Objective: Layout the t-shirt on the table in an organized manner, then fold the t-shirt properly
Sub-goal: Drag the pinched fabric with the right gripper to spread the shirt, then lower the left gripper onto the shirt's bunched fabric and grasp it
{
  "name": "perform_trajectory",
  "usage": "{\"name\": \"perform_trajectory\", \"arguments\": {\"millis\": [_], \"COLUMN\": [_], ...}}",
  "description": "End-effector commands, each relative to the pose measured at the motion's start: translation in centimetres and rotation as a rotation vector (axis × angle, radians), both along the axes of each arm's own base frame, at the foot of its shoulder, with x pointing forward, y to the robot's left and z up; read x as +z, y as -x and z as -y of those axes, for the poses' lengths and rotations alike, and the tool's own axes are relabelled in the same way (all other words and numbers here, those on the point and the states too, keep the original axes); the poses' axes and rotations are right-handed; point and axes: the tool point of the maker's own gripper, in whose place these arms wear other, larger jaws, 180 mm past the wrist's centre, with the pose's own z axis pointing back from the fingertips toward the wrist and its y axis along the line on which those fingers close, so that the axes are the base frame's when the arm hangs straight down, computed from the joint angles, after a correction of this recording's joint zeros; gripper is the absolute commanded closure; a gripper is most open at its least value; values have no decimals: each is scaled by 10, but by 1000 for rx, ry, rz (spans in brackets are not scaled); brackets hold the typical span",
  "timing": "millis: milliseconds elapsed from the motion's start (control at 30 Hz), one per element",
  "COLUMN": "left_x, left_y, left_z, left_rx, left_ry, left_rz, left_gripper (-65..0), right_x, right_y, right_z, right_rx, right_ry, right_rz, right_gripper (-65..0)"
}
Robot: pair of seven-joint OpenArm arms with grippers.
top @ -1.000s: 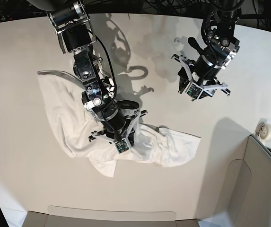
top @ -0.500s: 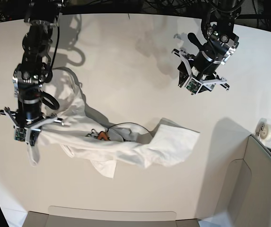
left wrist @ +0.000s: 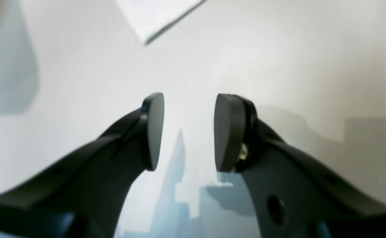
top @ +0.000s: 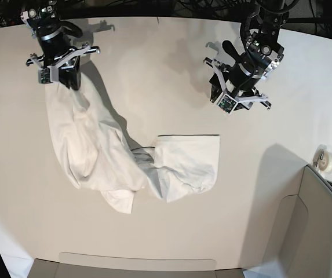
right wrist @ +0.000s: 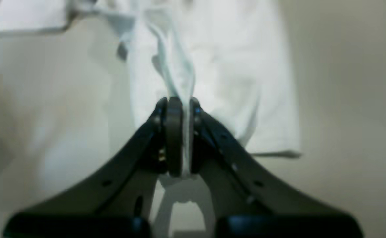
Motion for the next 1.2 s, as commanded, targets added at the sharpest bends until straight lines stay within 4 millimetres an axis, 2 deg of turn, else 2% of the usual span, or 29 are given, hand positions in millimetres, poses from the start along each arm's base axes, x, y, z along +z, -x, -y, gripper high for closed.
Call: {"name": "perform_trajectory", "arguments": {"millis": [0, 67, 167, 200, 267, 367, 400, 433, 533, 600, 700, 800, 900, 1000, 1100, 1167], "left_x": [10, 9, 9, 8, 9, 8, 8, 9, 9, 9, 9, 9, 10, 5, 5, 4], "left_y": [-6, -6, -6, -6, -6, -6, -5, -6, -6, -6, -5, -6, -4, -2, -4, -12], "left_z": [1, 1, -1, -2, -4, -9, -10, -10, -9, -9, -9, -7, -5, -5, -5, -8], "left_rx": [-4, -3, -2, 1, 5, 2, 0, 0, 0, -1, -2, -6, -11, -9, -4, 5], "left_ry": [12, 12, 7, 4, 1, -14, -16, -18, -15, -17, -16, -12, -8, -9, -9, -11], "left_rz": [37, 35, 36, 35, 36, 35, 33, 35, 37, 37, 35, 34, 36, 21, 19, 24], "left_gripper": [-247, -247, -247, -247, -247, -247, -247, -247, -247, -247, -247, -245, -179, -81, -30, -18], "right_x": [8, 5, 1, 1, 4, 24, 34, 41, 54, 70, 88, 113, 135, 134, 108, 77], "right_y": [3, 10, 22, 25, 33, 46, 46, 41, 5, -25, -73, -124, -161, -192, -222, -238], "right_z": [-6, -20, -52, -65, -106, -171, -189, -197, -188, -185, -156, -118, -77, -32, -1, 15], "right_rx": [17, 47, 141, 189, 325, 551, 612, 639, 578, 522, 363, 196, 67, -59, -122, -157], "right_ry": [-11, -39, -87, -102, -156, -252, -277, -278, -231, -212, -157, -109, -81, -58, -15, 2], "right_rz": [32, 24, 4, 1, 5, 68, 107, 137, 215, 278, 327, 357, 348, 281, 181, 86], "right_gripper": [-51, -133, -267, -305, -367, -381, -378, -378, -377, -377, -361, -276, -159, -94, -71, -71]}}
